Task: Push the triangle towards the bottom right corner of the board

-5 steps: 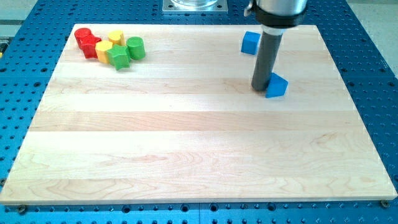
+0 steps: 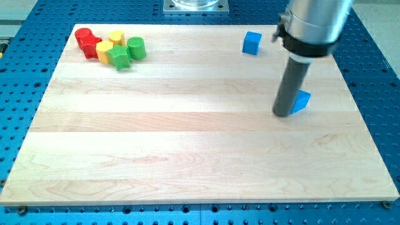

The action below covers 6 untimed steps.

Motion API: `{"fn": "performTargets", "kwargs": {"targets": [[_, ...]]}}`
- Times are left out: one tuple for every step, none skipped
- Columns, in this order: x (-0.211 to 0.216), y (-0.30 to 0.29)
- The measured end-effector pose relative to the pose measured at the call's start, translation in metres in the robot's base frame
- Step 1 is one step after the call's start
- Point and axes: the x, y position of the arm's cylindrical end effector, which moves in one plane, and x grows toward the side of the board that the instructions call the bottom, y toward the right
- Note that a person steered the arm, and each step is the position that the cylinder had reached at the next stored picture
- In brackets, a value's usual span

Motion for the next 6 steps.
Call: {"fn": "performTargets", "kwargs": {"targets": [[-0.032, -0.007], [-0.045, -0.023], [-0.052, 0.019], [-0.016, 0.032], [0.028, 0.044], [0.002, 0.045]]}}
